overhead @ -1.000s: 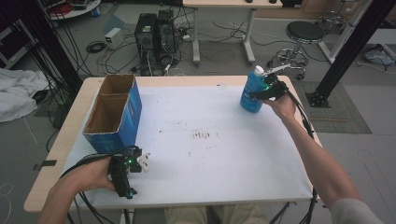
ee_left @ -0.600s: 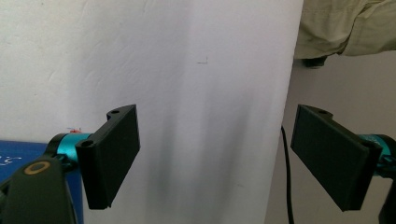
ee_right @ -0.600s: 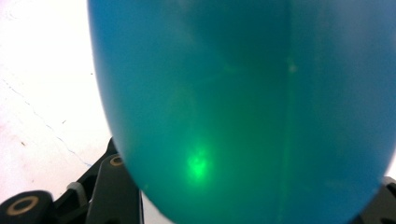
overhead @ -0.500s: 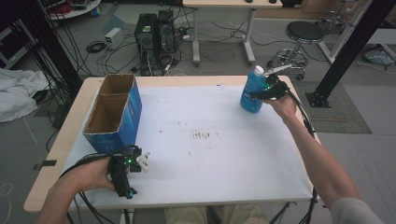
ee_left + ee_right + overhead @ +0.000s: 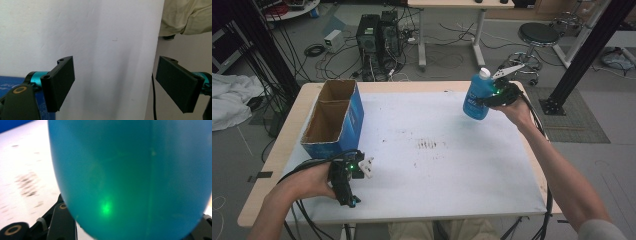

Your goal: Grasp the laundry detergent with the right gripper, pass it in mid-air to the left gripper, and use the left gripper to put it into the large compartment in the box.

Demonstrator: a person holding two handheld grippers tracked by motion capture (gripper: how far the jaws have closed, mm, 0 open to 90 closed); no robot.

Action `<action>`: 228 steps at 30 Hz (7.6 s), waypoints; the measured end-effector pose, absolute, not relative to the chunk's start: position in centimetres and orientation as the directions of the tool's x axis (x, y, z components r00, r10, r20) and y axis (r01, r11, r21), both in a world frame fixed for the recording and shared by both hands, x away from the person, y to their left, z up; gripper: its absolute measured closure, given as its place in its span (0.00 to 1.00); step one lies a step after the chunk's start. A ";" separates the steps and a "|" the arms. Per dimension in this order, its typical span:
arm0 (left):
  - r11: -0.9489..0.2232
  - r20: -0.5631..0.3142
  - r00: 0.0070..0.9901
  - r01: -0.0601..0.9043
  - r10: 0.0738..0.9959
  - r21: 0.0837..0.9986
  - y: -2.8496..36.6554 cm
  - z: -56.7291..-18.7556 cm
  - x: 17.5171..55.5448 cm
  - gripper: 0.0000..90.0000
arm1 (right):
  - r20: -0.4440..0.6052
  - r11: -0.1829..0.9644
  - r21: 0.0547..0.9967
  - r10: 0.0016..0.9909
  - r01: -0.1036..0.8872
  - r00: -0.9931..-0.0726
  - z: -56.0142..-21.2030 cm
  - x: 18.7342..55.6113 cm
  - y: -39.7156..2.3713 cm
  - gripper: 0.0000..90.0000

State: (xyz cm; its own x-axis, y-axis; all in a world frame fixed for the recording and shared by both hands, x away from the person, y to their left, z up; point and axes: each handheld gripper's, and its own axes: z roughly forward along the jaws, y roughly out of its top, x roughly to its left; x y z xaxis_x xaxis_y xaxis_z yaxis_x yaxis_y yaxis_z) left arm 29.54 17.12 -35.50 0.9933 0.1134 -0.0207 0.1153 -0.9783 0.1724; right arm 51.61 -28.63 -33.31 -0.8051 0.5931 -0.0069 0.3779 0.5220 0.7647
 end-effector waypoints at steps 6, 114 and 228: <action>-0.968 -0.027 0.991 0.136 0.133 0.209 16.5 -34.0 31.1 0.17 | -0.039 0.626 0.735 0.422 0.260 -0.906 -31.8 48.5 -26.0 0.52; -0.918 -0.006 0.992 0.116 0.123 0.378 0.3 -25.7 41.1 0.43 | 0.034 0.680 0.733 -0.046 -0.006 -0.998 -34.2 42.4 -14.8 0.51; -0.749 0.110 0.760 0.587 0.640 0.306 25.2 -12.7 40.4 0.42 | -0.154 0.865 0.443 0.332 0.236 -0.931 -32.1 39.9 -31.1 0.14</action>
